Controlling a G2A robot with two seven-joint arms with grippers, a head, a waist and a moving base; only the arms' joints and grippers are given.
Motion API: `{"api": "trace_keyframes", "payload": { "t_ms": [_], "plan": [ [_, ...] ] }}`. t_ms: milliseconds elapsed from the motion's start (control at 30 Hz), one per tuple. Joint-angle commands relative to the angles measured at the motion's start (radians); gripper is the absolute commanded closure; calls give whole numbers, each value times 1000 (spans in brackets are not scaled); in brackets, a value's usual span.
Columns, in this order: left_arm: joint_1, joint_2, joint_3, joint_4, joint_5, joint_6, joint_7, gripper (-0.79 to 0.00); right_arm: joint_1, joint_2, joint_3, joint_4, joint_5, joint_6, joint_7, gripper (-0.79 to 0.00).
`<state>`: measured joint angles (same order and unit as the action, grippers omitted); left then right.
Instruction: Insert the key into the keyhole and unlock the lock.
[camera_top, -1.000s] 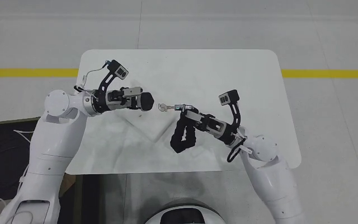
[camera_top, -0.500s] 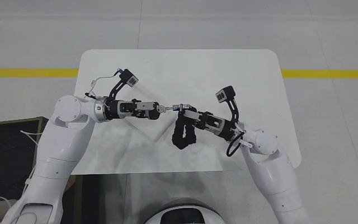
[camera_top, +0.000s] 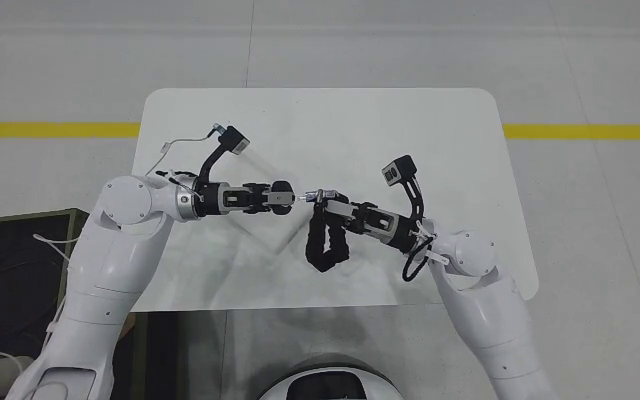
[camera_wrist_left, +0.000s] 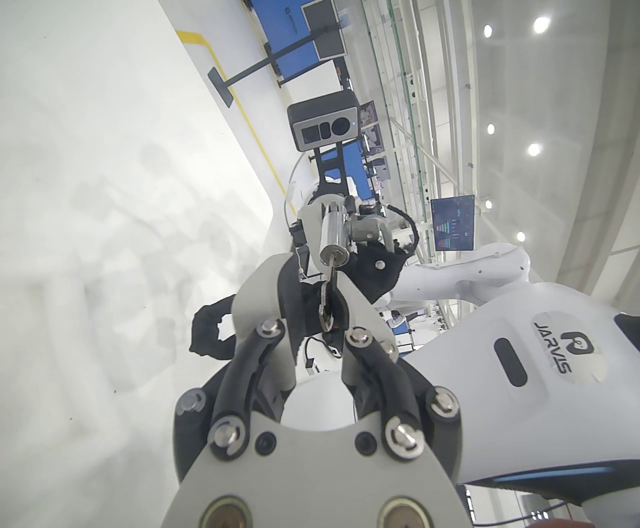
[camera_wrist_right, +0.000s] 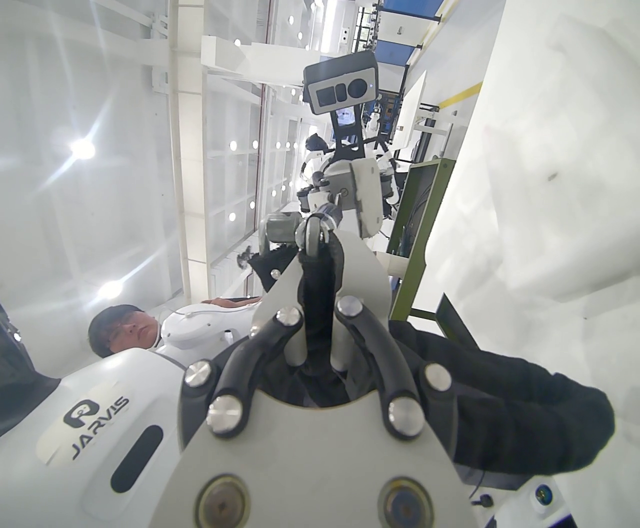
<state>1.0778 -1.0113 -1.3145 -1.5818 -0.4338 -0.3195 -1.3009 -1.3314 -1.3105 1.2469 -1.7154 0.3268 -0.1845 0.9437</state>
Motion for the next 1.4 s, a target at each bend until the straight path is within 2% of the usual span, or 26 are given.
{"api": "trace_keyframes", "payload": {
  "t_ms": [0, 300, 400, 533, 833, 967, 1133, 1367],
  "plan": [
    [2, -1, -3, -3, -21, -8, -11, 0, -2, 0, 1, 0, -1, 7, -6, 0],
    [0, -1, -3, -5, -39, -6, -30, 0, -2, 0, 2, 0, 2, 7, -11, 0],
    [62, 5, -47, -127, 200, -115, 112, 0, -45, 2, 10, -31, -2, 8, -42, 0],
    [129, 5, -70, -244, 366, -242, 223, 0, -54, 6, 27, -53, -7, 22, -48, 0],
    [213, 1, -83, -370, 751, -425, 437, 0, -55, 14, 45, -56, 2, 20, -52, 0],
    [243, -4, -97, -401, 930, -456, 571, 0, -51, 17, 41, -55, -6, 22, -58, 0],
    [264, -7, -99, -435, 1127, -513, 682, 0, -46, 20, 39, -50, -11, 35, -68, 0],
    [300, -16, -95, -475, 1519, -519, 934, 0, -40, 25, 41, -49, -17, 56, -81, 0]
  ]
}}
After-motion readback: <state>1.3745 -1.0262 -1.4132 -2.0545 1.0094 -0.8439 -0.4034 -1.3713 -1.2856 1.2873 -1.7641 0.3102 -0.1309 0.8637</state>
